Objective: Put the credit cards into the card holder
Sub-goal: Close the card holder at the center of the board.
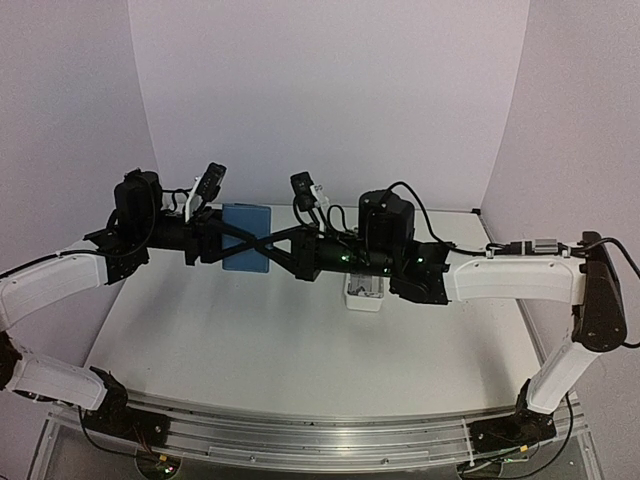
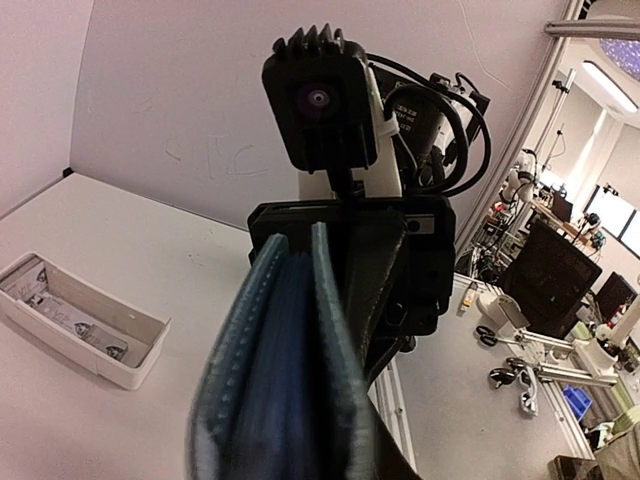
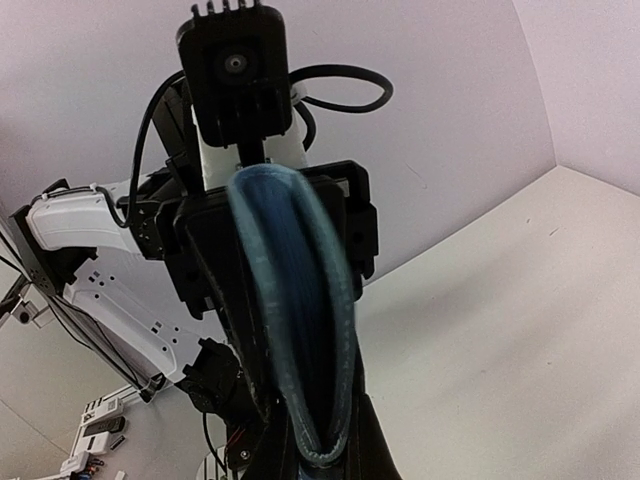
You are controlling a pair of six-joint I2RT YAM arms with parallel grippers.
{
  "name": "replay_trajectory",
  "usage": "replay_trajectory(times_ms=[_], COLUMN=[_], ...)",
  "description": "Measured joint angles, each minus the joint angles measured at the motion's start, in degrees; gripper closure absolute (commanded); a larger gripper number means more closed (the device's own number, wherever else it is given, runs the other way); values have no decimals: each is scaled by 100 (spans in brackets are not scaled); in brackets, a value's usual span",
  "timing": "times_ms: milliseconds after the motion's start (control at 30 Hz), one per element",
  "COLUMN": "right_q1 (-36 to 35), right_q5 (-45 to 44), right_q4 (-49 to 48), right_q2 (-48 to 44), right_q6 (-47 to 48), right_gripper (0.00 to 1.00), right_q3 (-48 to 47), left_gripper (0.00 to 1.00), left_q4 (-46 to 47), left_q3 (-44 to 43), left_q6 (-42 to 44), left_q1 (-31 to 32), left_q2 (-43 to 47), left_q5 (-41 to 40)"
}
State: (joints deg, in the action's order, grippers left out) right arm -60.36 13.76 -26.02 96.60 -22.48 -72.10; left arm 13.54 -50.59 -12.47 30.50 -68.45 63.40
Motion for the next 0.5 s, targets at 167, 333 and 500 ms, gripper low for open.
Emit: replay_trajectory(times_ms=[167,333,500], right_q1=[4,4,4], right_q5=[28,42,44], right_q4=[13,44,15], right_q2=[0,0,0], right_q6=[59,48,-28], right_gripper=[100,100,100], right_q3=[2,2,4], left_gripper=[100,100,64], left_q4=[-24,-136,-319], left_q3=[0,-15,-103], left_q6=[0,26,94], left_q1=[-46,-44,-44], left_q2=[0,0,0], left_q5=[140,127,138])
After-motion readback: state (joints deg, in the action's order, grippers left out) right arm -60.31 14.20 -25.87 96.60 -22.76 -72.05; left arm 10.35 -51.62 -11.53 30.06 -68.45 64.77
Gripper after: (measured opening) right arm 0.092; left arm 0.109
